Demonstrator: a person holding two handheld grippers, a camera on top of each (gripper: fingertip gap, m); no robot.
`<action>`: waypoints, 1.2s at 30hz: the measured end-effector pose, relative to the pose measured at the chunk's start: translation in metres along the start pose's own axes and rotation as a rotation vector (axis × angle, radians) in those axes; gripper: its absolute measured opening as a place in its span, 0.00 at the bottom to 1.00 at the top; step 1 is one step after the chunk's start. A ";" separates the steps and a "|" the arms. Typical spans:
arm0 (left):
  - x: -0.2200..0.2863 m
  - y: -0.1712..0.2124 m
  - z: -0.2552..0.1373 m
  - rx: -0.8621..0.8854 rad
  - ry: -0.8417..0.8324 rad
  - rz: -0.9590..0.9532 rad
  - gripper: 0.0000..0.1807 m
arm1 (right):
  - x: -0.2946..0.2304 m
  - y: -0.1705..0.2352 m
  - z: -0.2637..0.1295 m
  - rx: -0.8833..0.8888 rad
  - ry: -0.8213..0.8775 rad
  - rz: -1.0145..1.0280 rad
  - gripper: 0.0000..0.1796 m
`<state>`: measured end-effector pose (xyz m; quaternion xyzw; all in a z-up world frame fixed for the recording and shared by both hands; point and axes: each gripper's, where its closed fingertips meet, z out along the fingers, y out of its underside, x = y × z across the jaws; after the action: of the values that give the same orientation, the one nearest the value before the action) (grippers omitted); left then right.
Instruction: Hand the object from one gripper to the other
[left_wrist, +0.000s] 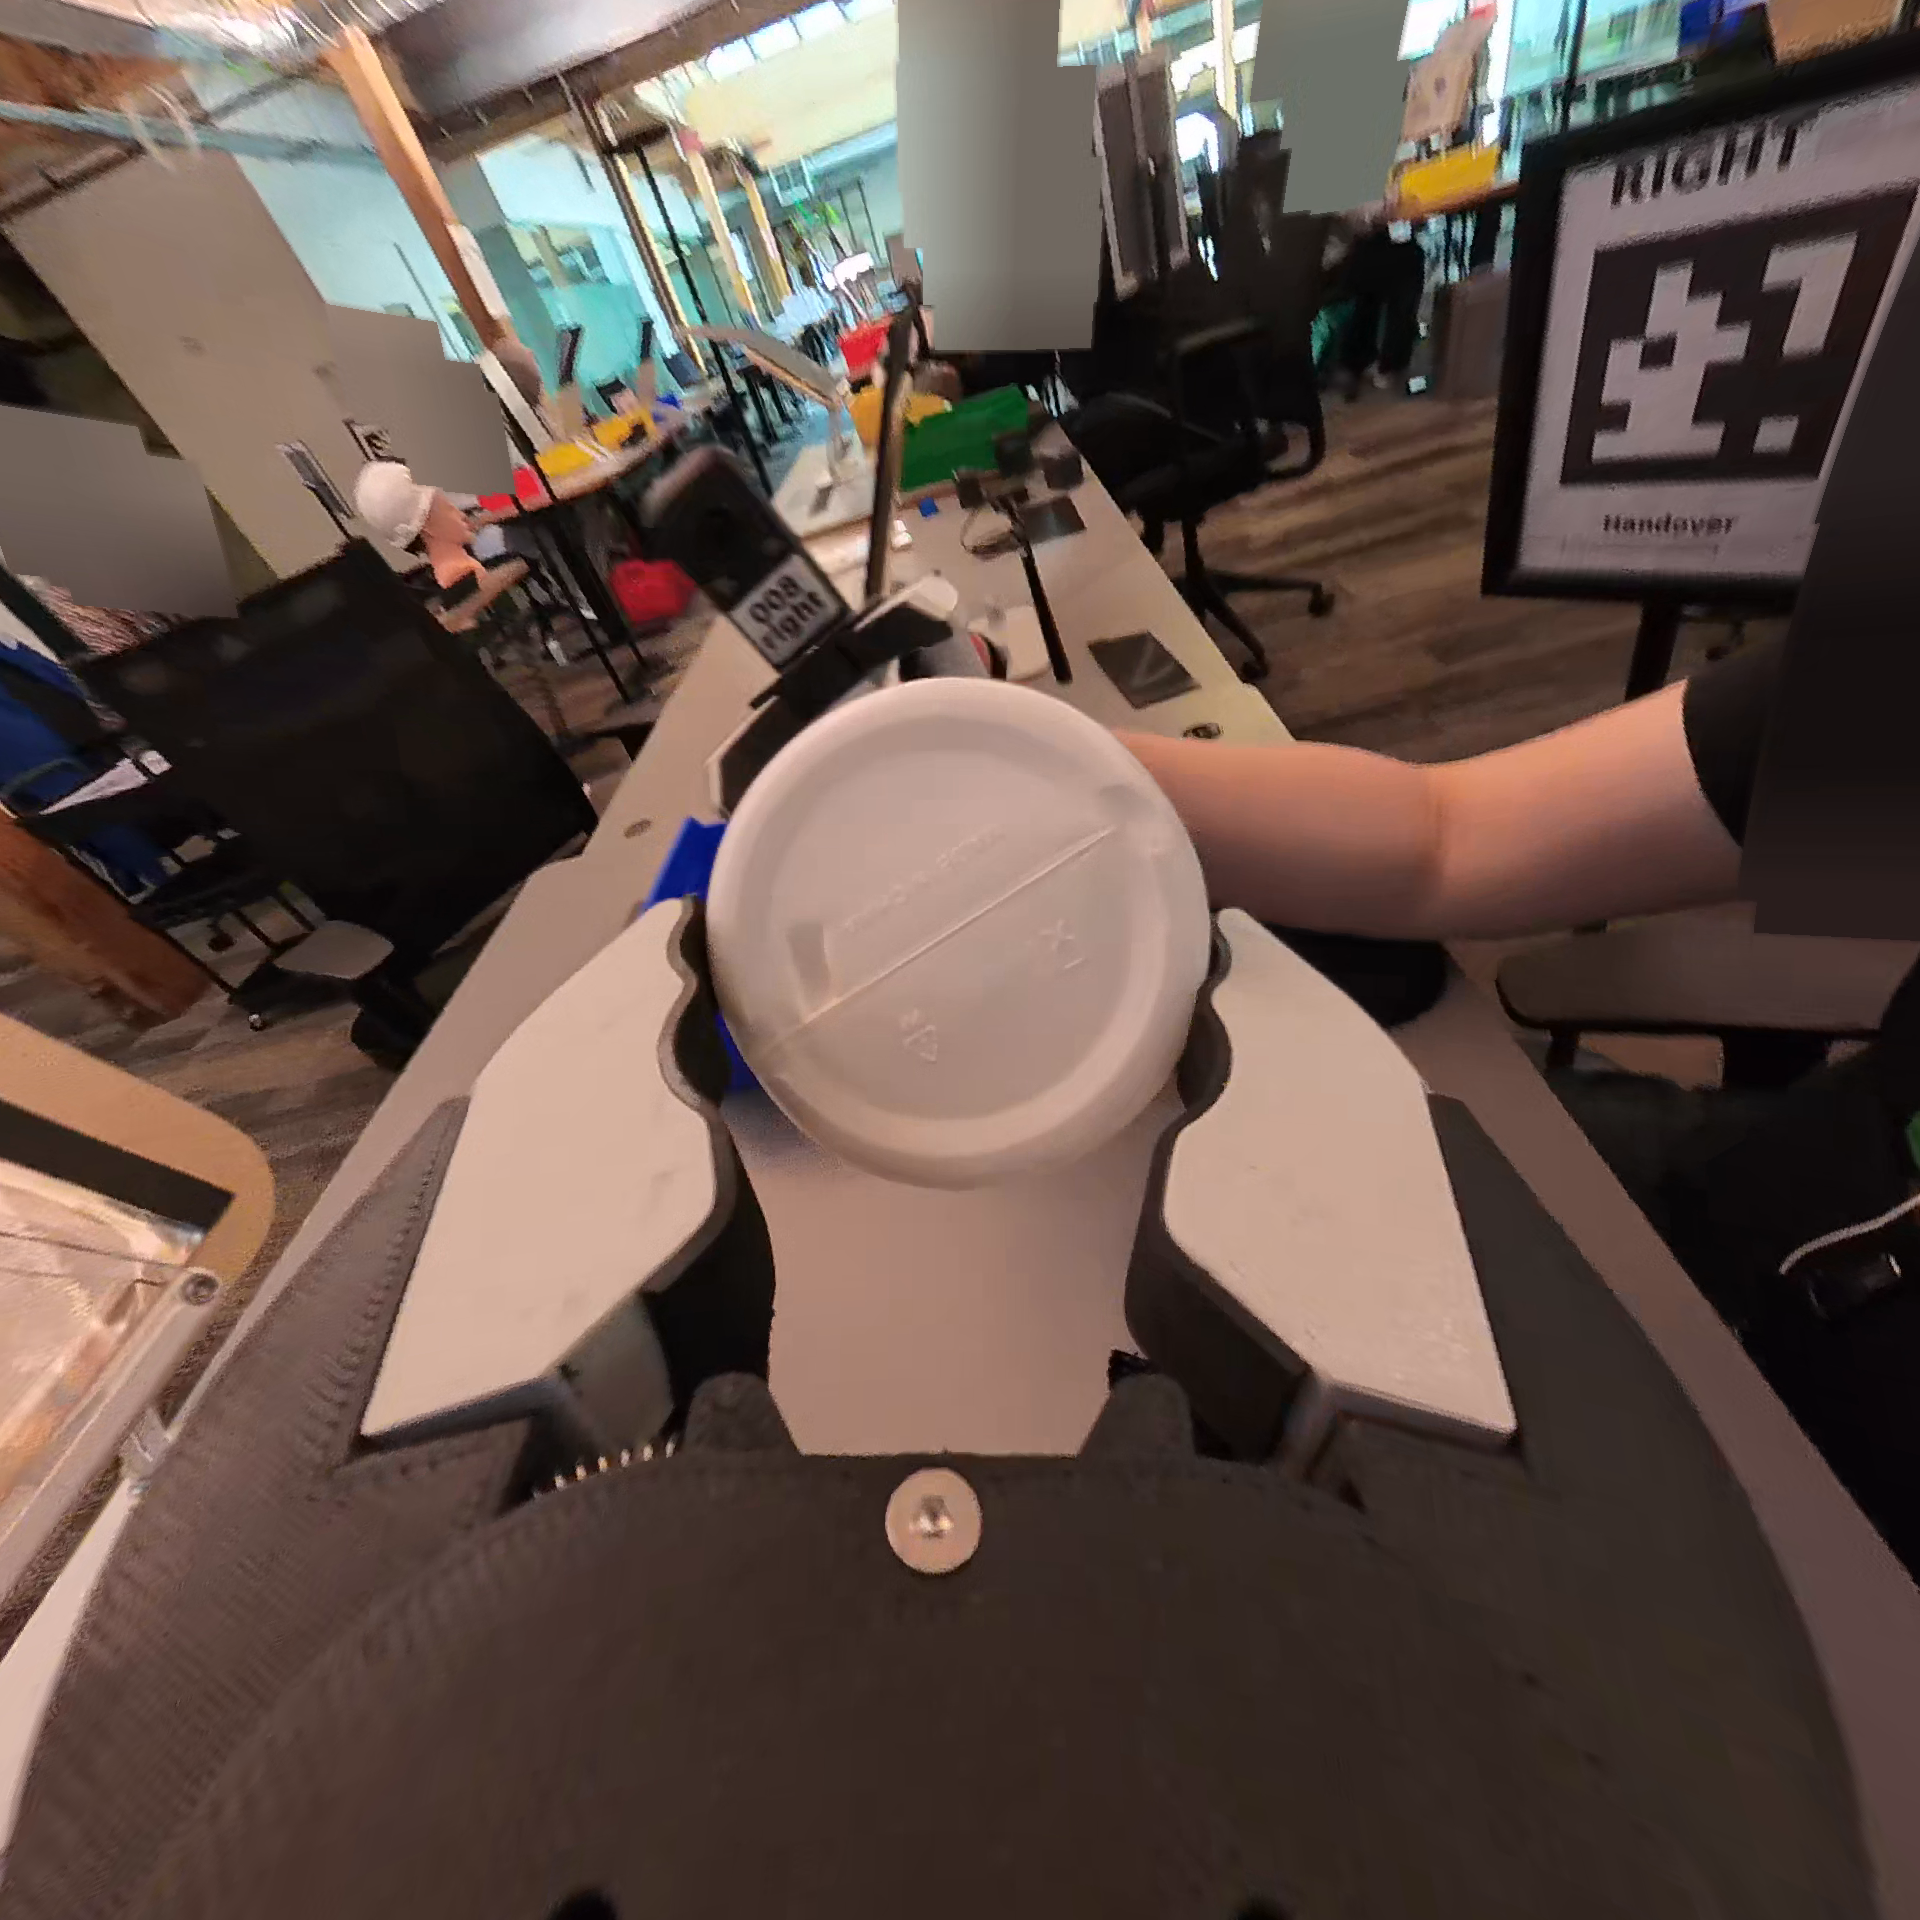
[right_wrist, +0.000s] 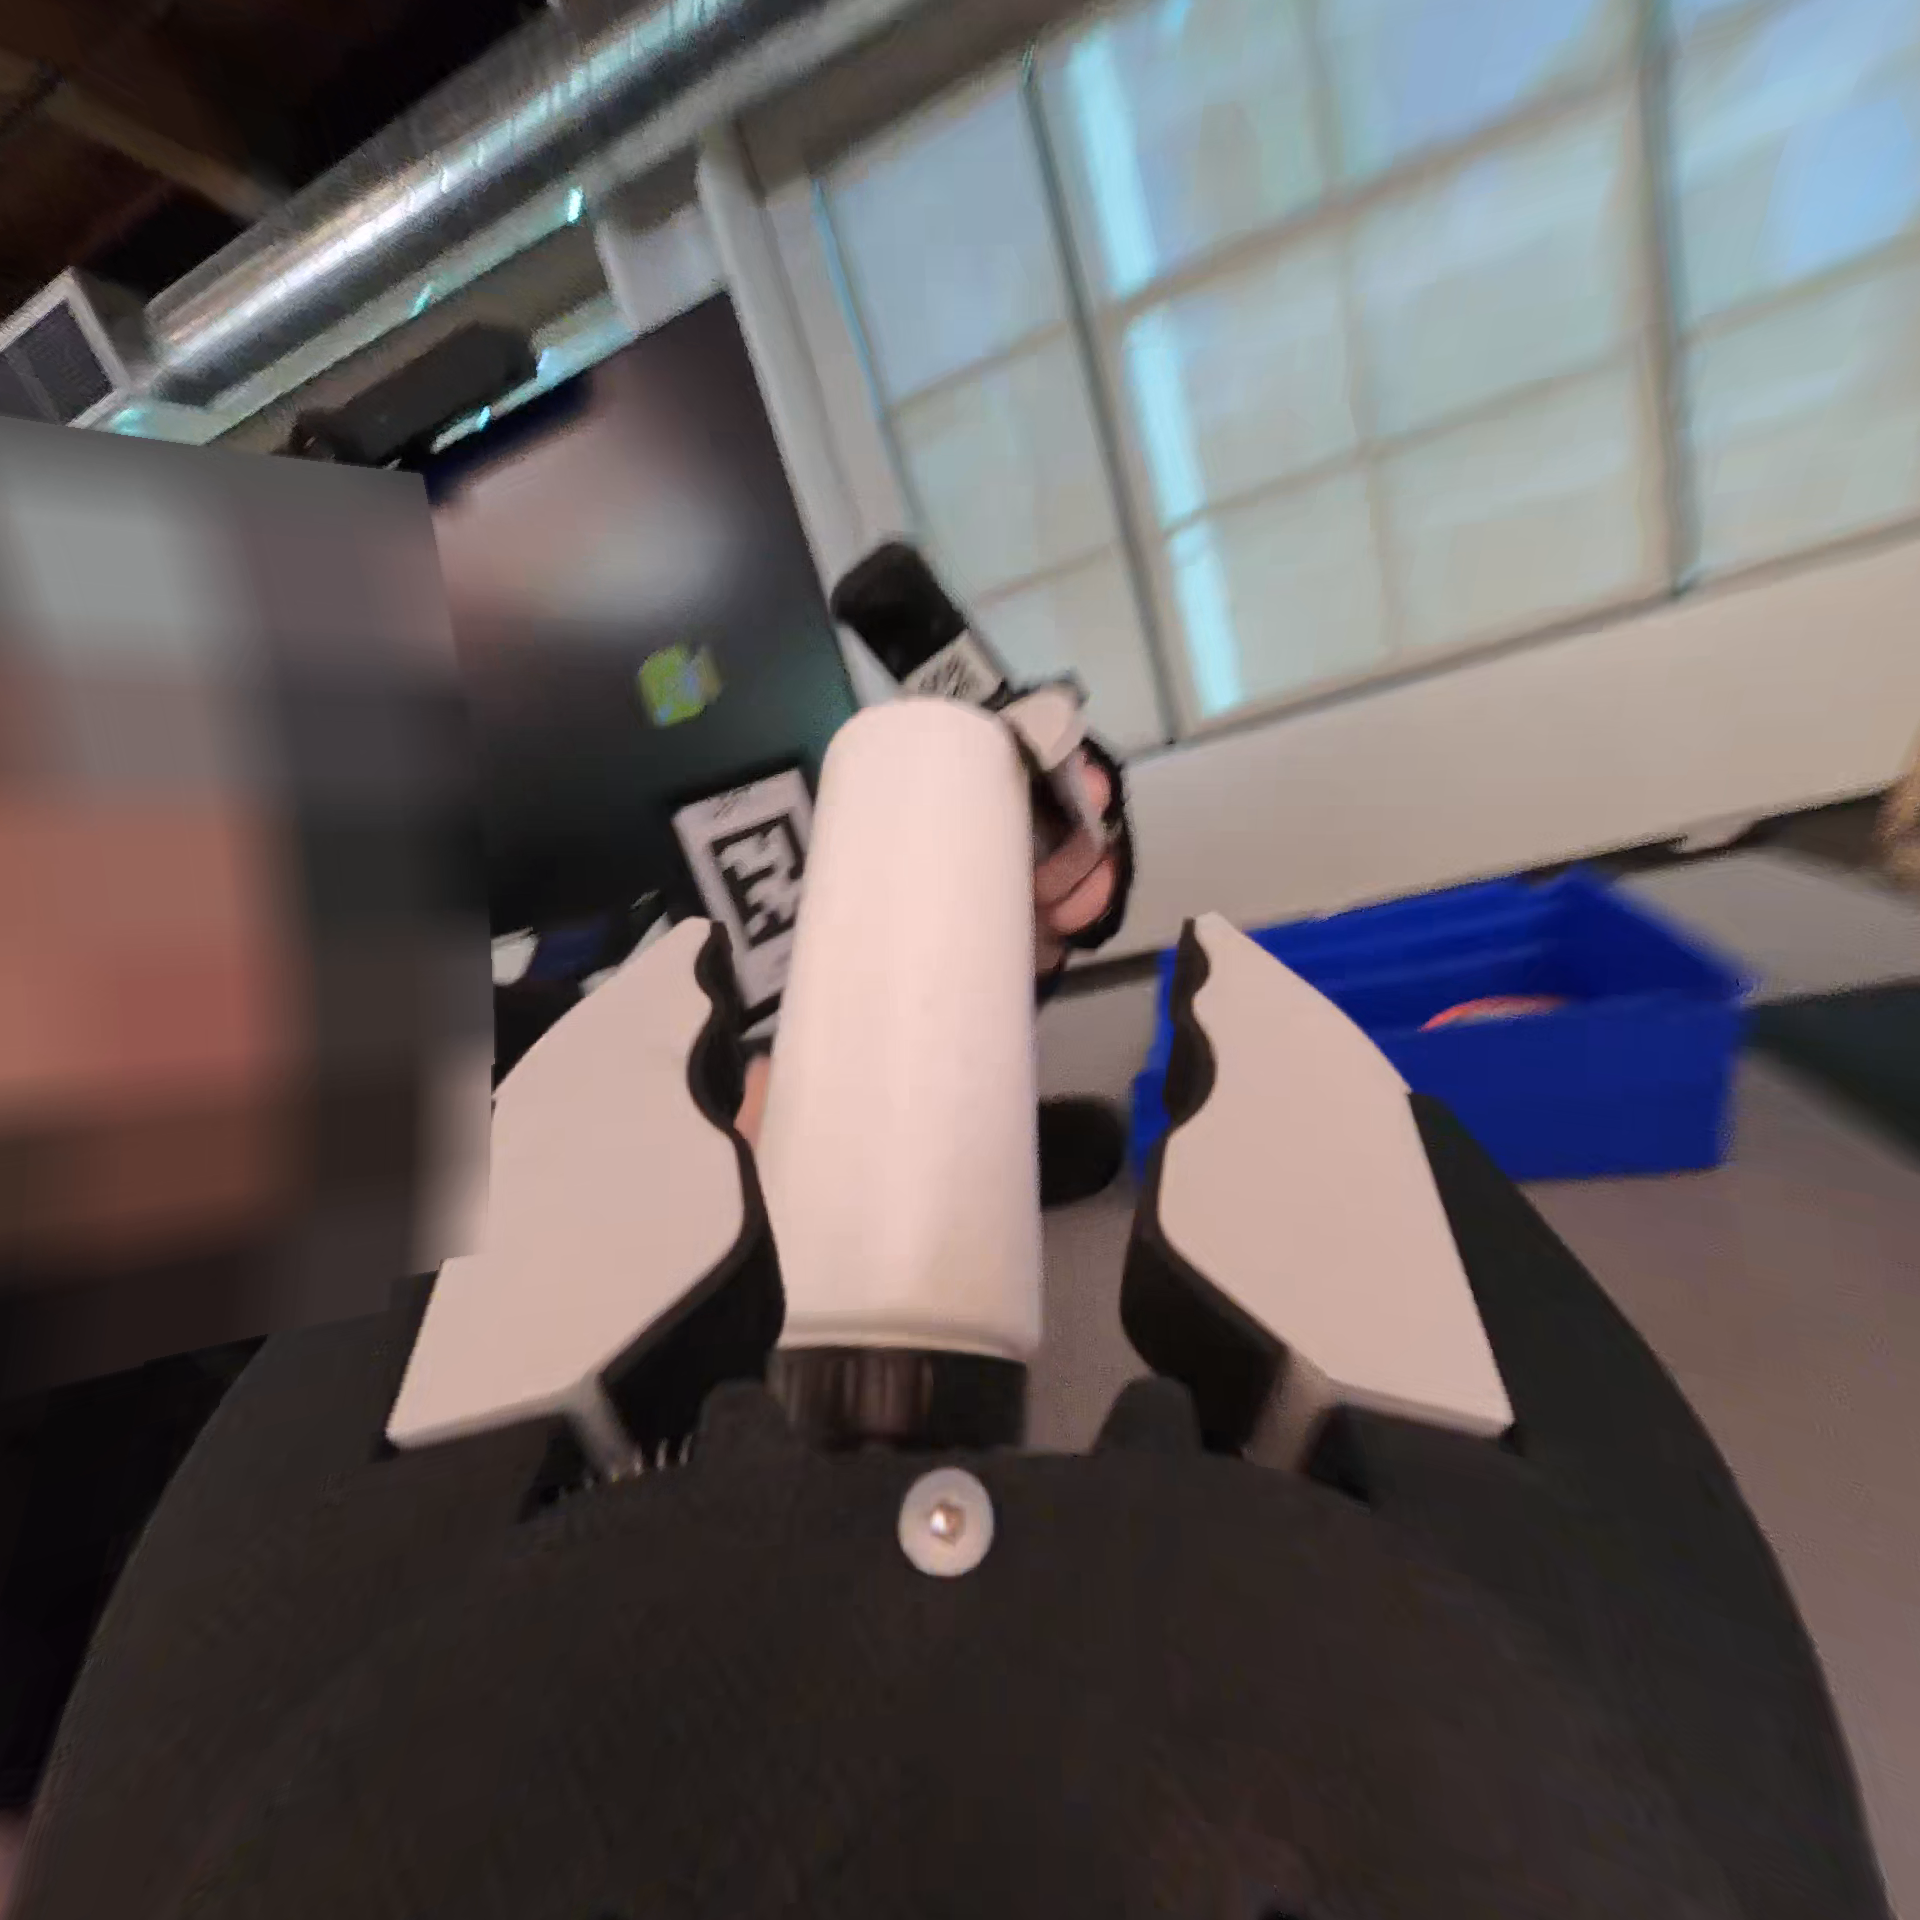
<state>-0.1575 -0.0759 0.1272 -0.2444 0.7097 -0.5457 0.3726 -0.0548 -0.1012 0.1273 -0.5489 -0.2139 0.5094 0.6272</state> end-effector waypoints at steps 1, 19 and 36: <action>-0.005 -0.005 -0.006 0.034 -0.015 -0.016 0.48 | 0.005 -0.013 -0.008 0.075 0.045 -0.041 0.45; -0.052 -0.003 -0.048 0.033 -0.245 -0.135 0.47 | 0.042 0.082 0.072 -0.342 0.266 -0.407 0.39; -0.070 0.004 -0.039 -0.021 -0.388 -0.237 0.47 | 0.077 0.105 0.097 -0.084 0.315 -0.285 0.55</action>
<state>-0.1458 0.0012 0.1462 -0.4303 0.5967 -0.5211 0.4327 -0.1477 -0.0009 0.0397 -0.6117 -0.2096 0.3141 0.6952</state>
